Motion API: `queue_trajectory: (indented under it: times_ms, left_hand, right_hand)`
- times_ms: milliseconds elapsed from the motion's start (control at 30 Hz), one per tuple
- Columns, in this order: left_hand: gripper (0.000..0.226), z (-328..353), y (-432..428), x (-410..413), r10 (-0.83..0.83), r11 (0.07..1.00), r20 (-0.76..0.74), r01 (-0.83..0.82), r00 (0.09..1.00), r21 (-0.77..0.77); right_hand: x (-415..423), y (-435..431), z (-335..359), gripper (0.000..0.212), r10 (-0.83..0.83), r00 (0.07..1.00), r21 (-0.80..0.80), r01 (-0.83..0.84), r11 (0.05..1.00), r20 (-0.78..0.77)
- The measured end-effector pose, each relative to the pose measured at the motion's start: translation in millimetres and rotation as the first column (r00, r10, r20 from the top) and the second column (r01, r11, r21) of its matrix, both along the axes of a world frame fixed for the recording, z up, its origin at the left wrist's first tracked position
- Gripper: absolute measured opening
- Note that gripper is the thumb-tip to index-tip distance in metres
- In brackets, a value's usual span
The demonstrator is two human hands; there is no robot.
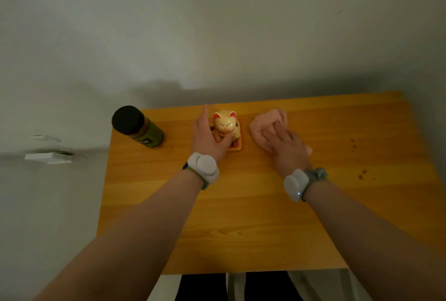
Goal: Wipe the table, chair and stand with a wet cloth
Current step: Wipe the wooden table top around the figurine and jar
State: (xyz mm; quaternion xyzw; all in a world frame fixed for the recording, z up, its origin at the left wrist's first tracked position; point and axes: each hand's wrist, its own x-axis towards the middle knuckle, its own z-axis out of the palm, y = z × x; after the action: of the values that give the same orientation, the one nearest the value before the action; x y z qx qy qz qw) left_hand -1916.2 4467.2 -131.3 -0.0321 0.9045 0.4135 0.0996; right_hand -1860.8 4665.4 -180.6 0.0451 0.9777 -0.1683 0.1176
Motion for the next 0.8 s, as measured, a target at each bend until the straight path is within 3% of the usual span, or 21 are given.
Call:
queue_trajectory:
  times_ms: [100, 200, 267, 333, 400, 467, 633, 700, 800]
  left_hand:
    - [0.081, 10, 1, 23, -0.032, 0.987, -0.213, -0.002, 0.977, -0.159]
    - [0.066, 10, 13, 51, -0.262, 0.954, -0.383, 0.179, 0.886, -0.239]
    - [0.069, 5, 27, 64, -0.47, 0.874, -0.304, 0.387, 0.829, -0.294]
    - [0.083, -3, 42, 71, -0.651, 0.729, -0.066, 0.598, 0.756, -0.335]
    - [0.098, -14, 58, 74, -0.696, 0.611, 0.167, 0.698, 0.699, -0.374]
    - [0.109, -24, 70, 75, -0.664, 0.567, 0.275, 0.708, 0.695, -0.421]
    - [0.13, -39, 89, 77, -0.627, 0.512, 0.341, 0.7, 0.7, -0.497]
    - [0.135, -42, 91, 79, -0.624, 0.51, 0.336, 0.694, 0.705, -0.508]
    - [0.137, -45, 88, 79, -0.621, 0.516, 0.32, 0.68, 0.716, -0.521]
  right_hand:
    - [-10, 36, -1, 0.057, -0.071, 0.997, 0.069, 0.072, 0.995, -0.013]
    - [-5, 64, -5, 0.06, -0.25, 0.967, 0.124, 0.242, 0.962, 0.054]
    - [5, 59, -3, 0.066, -0.245, 0.967, 0.098, 0.237, 0.966, 0.075]
    - [18, 47, 2, 0.069, -0.17, 0.983, 0.024, 0.169, 0.985, 0.066]
    - [34, 45, 4, 0.065, -0.058, 0.998, -0.006, 0.058, 0.998, 0.032]
    - [44, 62, 4, 0.059, -0.029, 1.0, 0.005, 0.029, 1.0, -0.005]
    - [47, 108, 6, 0.056, -0.307, 0.951, 0.036, 0.306, 0.951, 0.039]
    - [47, 99, 9, 0.06, -0.298, 0.954, 0.016, 0.297, 0.955, 0.04]
    - [62, 59, 12, 0.061, -0.148, 0.989, -0.042, 0.148, 0.988, -0.01]
